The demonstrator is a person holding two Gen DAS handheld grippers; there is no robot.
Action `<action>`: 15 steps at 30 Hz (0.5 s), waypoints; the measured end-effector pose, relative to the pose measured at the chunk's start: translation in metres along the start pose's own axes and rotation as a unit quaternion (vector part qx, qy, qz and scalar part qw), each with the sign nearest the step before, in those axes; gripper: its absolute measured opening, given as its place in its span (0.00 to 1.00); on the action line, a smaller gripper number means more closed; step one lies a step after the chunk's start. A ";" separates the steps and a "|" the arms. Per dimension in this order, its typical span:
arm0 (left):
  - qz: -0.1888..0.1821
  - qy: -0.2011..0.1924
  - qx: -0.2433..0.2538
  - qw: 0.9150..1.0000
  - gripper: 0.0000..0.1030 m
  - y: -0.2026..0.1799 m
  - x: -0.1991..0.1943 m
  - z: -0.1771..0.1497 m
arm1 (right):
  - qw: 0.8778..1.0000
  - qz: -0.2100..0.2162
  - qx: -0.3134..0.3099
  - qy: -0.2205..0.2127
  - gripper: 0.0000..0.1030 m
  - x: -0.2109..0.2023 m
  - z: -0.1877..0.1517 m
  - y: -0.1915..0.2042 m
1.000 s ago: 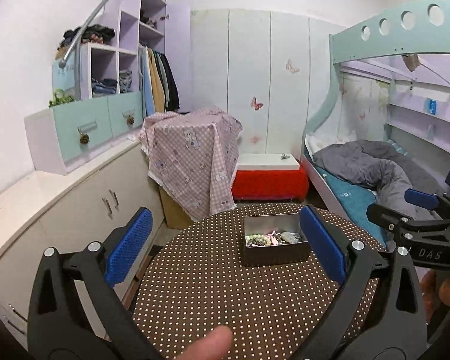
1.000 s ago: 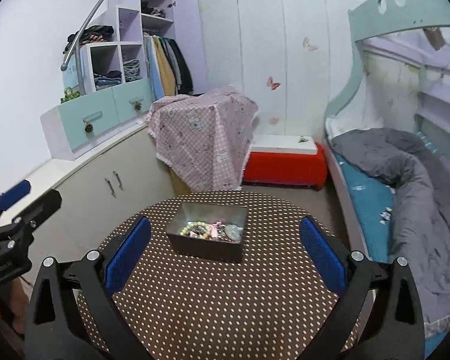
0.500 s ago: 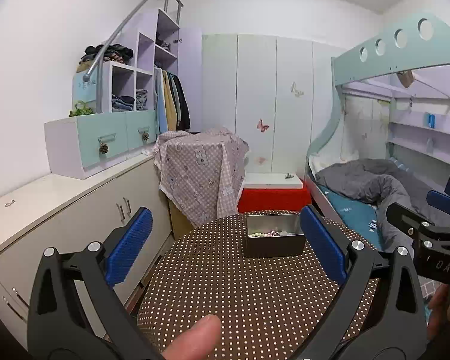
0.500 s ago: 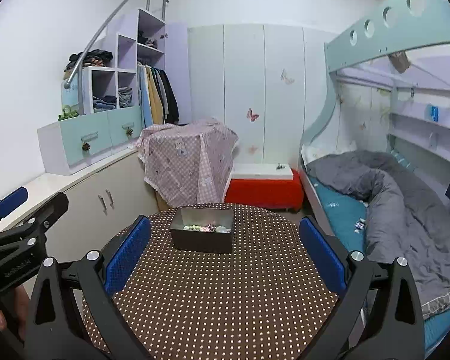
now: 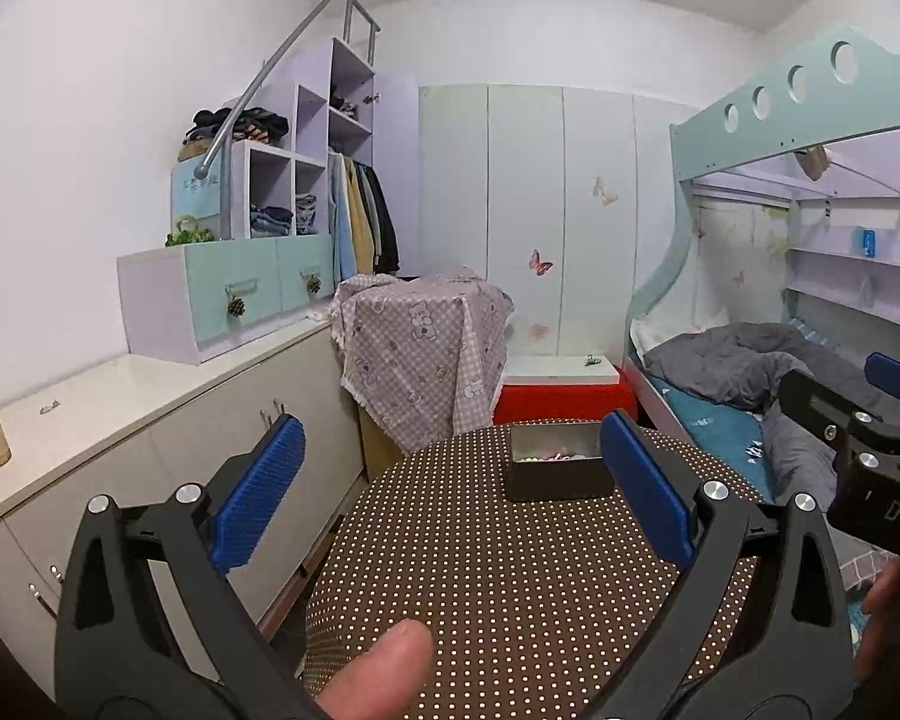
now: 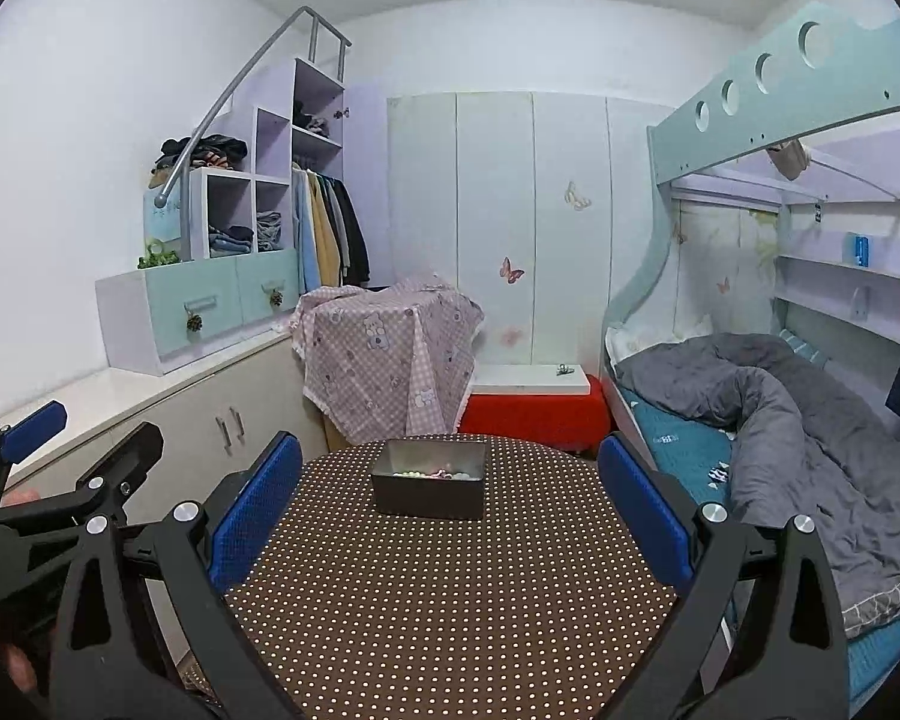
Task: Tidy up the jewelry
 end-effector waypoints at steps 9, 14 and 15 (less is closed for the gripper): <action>-0.005 0.004 -0.006 1.000 0.94 -0.001 0.000 -0.002 | 1.000 -0.003 -0.001 0.002 0.93 -0.003 -0.002 0.001; -0.008 0.007 -0.011 1.000 0.94 0.000 0.001 -0.002 | 1.000 -0.004 0.000 0.004 0.93 -0.003 -0.004 -0.001; -0.010 0.008 -0.012 1.000 0.94 0.001 0.002 -0.002 | 1.000 -0.003 -0.001 0.005 0.93 -0.003 -0.004 0.000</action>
Point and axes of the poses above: each gripper's, at about its wrist camera, not at the fingertips, and x roughly the way its jaws point, y to its left, z to its top, the point moved 4 cm from there along x, roughly the way its jaws point, and after that the axes turned 12 degrees about -z, right-handed, at the moved point
